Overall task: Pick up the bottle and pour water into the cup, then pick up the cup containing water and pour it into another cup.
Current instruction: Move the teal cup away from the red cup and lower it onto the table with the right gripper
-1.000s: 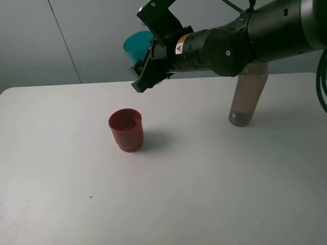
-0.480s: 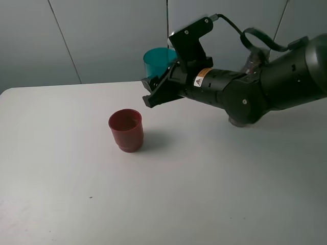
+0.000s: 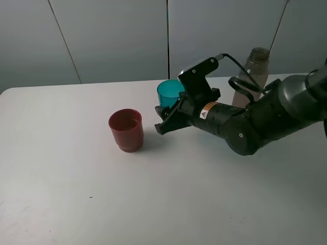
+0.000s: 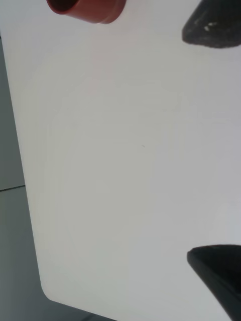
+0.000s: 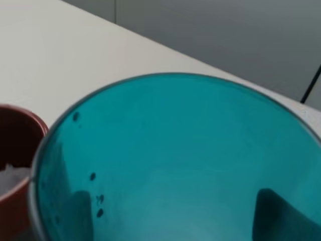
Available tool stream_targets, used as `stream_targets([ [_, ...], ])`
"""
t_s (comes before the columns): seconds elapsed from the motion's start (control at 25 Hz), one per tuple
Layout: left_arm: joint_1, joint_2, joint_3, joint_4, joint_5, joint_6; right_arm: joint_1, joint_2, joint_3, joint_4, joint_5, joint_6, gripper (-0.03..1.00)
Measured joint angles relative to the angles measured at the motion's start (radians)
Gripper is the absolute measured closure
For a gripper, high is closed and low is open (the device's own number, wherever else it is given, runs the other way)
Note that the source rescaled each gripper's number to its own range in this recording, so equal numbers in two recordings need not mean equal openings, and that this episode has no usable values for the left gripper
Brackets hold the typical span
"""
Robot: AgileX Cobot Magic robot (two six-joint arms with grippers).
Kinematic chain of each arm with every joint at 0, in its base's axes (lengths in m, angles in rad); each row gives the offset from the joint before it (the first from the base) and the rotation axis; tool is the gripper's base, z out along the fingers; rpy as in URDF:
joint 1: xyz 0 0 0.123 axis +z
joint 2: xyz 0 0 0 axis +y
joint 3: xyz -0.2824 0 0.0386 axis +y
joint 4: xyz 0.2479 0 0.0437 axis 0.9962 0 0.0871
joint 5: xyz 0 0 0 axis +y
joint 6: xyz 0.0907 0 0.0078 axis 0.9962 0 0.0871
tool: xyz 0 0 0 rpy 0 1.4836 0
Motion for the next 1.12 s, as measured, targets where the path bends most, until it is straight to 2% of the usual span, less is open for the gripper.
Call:
stream_targets([
  [0.24, 0.000, 0.000, 0.000, 0.000, 0.000, 0.000, 0.000, 0.139, 0.004, 0.020, -0.096, -0.025, 0.86],
  [0.44, 0.000, 0.000, 0.000, 0.000, 0.000, 0.000, -0.002, 0.167, 0.006, 0.020, -0.155, -0.048, 0.86],
  [0.84, 0.000, 0.000, 0.000, 0.000, 0.000, 0.000, -0.008, 0.177, 0.003, 0.018, -0.100, -0.052, 0.85],
  [0.88, 0.000, 0.000, 0.000, 0.000, 0.000, 0.000, -0.008, 0.177, 0.003, 0.016, -0.098, -0.052, 0.76],
  [1.0, 0.000, 0.000, 0.000, 0.000, 0.000, 0.000, -0.008, 0.177, 0.002, 0.012, -0.094, -0.052, 0.16],
  [1.04, 0.000, 0.000, 0.000, 0.000, 0.000, 0.000, -0.008, 0.177, 0.002, 0.012, -0.094, -0.052, 0.06],
  [1.12, 0.000, 0.000, 0.000, 0.000, 0.000, 0.000, -0.008, 0.177, 0.002, 0.008, -0.096, -0.052, -0.01],
])
